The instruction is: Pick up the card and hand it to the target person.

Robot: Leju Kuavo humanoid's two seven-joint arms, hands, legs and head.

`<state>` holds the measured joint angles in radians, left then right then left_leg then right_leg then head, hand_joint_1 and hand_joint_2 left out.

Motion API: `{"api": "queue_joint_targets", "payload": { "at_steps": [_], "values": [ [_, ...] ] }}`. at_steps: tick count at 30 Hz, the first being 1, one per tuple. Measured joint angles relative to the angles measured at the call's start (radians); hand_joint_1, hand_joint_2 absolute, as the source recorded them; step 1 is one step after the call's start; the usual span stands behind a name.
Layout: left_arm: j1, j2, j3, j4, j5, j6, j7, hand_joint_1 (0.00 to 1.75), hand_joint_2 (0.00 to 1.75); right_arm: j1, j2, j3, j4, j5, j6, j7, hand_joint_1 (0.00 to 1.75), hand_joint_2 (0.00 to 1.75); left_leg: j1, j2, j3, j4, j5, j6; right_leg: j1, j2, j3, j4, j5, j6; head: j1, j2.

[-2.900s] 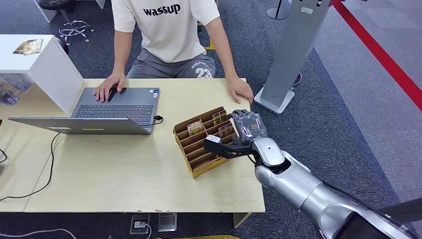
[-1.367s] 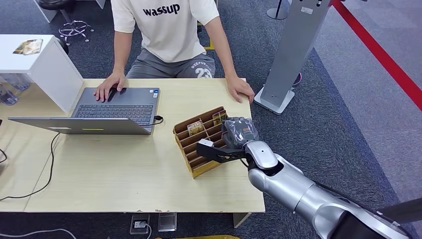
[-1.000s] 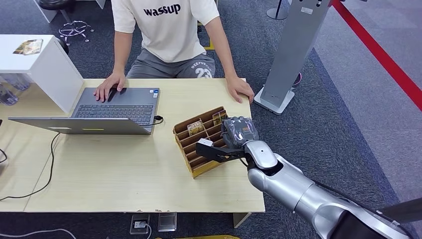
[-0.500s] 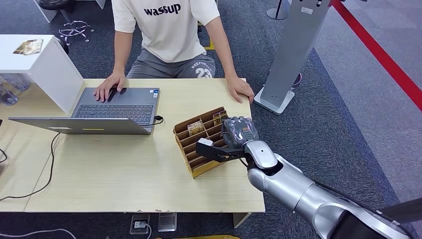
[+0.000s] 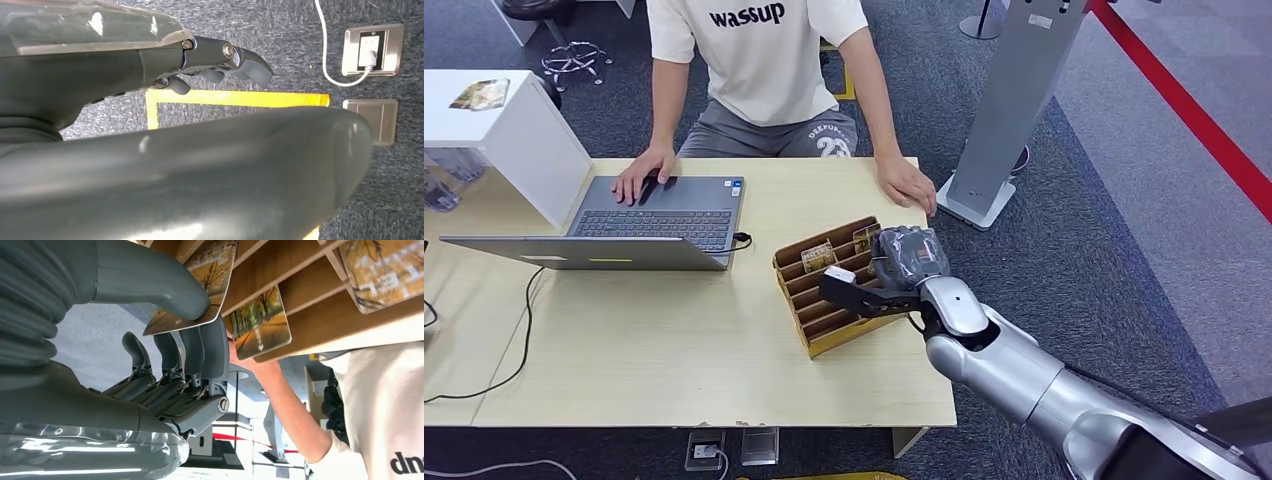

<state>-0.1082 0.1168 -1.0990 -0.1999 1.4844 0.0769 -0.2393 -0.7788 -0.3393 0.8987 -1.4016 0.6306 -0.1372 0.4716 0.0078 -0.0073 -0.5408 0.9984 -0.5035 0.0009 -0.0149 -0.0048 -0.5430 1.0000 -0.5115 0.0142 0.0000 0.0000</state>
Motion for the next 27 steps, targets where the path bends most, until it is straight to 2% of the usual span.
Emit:
{"api": "queue_joint_targets", "payload": {
  "at_steps": [7,11,17,23,27],
  "values": [
    [0.001,-0.002,-0.003,-0.003,-0.002,-0.003,-0.001,0.0,0.0,0.034,-0.047,-0.051,-0.194,0.035,-0.001,0.03,1.38,1.75,0.0,-0.001,0.0,0.0,0.0,0.0,0.0,-0.001,0.0,0.0,0.0,0.0,0.0,0.0],
    [0.0,-0.007,-0.012,-0.002,-0.011,-0.013,-0.001,0.0,0.0,0.062,-0.035,-0.074,-0.213,0.071,-0.025,0.011,1.38,1.75,0.0,-0.001,0.002,-0.001,0.0,0.0,0.0,-0.001,0.002,-0.002,0.0,0.0,0.0,0.0],
    [-0.002,-0.015,-0.022,0.0,-0.018,-0.017,0.002,0.0,0.0,0.072,0.009,-0.093,-0.131,0.117,-0.108,-0.064,1.38,1.75,0.0,0.0,0.003,-0.002,0.001,0.0,0.0,0.0,0.003,-0.003,0.001,0.0,0.0,0.0],
    [-0.002,-0.021,-0.027,0.002,-0.019,-0.023,0.002,0.0,0.0,0.046,0.064,-0.095,0.034,0.15,-0.208,-0.176,1.38,1.75,0.0,0.002,0.004,-0.003,0.001,0.0,0.0,0.002,0.003,-0.003,0.002,0.0,0.0,0.0],
    [-0.002,-0.024,-0.025,0.001,-0.014,-0.043,0.009,0.0,0.0,0.043,0.082,-0.108,0.106,0.151,-0.258,-0.225,1.38,1.75,0.0,0.003,0.005,-0.003,0.001,0.0,0.0,0.003,0.004,-0.003,0.002,0.0,0.0,0.0]
  ]
}}
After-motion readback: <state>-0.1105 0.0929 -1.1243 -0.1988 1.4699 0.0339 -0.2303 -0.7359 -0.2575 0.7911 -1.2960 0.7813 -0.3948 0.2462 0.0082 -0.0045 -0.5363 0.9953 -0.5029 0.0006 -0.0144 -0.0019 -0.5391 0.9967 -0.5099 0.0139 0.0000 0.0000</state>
